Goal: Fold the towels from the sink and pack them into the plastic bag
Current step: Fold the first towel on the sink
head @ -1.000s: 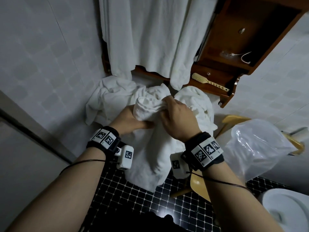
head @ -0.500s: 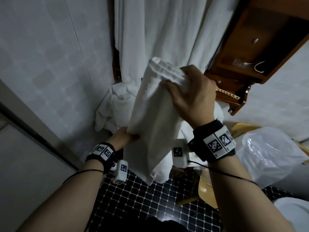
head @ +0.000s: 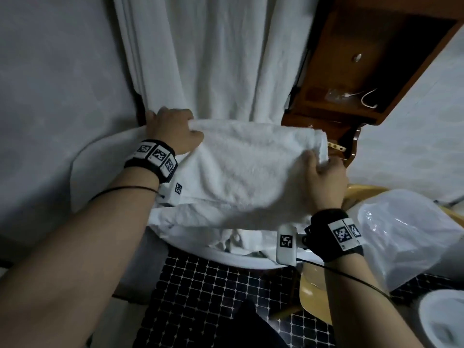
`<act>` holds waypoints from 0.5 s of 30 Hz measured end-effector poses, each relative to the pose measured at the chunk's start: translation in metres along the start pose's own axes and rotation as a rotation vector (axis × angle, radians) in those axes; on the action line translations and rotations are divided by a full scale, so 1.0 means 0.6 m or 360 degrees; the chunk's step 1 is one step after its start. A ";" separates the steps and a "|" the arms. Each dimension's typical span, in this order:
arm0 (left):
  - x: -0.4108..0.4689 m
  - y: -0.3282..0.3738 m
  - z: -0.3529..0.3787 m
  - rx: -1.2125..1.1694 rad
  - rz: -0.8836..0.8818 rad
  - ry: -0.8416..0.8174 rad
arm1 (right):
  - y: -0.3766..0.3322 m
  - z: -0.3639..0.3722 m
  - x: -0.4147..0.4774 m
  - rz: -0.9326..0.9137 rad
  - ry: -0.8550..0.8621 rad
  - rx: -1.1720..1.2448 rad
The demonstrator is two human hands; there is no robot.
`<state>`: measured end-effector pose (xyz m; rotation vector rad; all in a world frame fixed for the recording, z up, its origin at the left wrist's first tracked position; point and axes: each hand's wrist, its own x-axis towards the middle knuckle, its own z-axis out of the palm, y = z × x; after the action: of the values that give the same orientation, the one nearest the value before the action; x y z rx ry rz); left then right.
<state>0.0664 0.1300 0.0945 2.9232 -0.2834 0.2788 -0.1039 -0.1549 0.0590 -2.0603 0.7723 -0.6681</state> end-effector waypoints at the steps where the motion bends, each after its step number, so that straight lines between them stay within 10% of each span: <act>1: 0.015 0.017 0.024 0.0068 -0.0031 -0.0015 | 0.027 0.010 0.015 0.0121 -0.0071 -0.0054; 8: 0.001 0.160 0.275 -0.0127 0.0021 -0.1105 | 0.186 0.047 0.108 0.0643 -0.0464 -0.0237; 15: -0.016 0.199 0.331 -0.0084 -0.0172 -0.0950 | 0.206 0.053 0.134 0.0564 -0.0583 -0.0265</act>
<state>0.0657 -0.0245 -0.0787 2.8812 -0.2052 -0.6166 -0.0633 -0.2554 -0.0458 -2.0382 0.9651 -0.0275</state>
